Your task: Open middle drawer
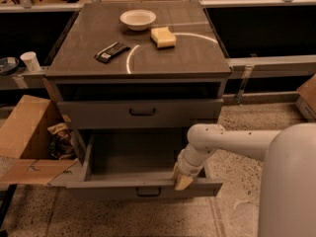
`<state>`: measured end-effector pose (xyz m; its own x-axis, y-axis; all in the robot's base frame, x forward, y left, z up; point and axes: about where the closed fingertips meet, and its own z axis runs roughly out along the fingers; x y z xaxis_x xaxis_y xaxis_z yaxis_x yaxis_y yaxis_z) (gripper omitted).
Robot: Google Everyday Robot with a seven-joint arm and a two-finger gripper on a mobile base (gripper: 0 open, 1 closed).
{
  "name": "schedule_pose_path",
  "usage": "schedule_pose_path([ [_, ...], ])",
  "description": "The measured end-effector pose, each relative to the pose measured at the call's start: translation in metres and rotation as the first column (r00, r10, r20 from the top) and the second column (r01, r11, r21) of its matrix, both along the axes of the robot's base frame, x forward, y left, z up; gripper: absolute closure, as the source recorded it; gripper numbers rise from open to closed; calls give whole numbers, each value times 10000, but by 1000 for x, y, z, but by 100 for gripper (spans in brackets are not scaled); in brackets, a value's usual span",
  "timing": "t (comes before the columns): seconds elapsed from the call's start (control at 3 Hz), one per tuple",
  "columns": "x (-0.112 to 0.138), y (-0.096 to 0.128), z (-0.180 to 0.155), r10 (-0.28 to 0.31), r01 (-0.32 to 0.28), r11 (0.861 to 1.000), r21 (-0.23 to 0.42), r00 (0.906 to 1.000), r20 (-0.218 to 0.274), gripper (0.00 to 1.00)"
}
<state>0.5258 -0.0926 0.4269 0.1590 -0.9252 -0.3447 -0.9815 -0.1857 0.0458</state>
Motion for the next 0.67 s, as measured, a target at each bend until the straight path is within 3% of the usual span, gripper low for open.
schedule_pose_path([
  [0.33,-4,0,1,9,-9,10000,-2,10000,34,100],
  [0.67,-4,0,1,9,-9,10000,-2,10000,32,85],
])
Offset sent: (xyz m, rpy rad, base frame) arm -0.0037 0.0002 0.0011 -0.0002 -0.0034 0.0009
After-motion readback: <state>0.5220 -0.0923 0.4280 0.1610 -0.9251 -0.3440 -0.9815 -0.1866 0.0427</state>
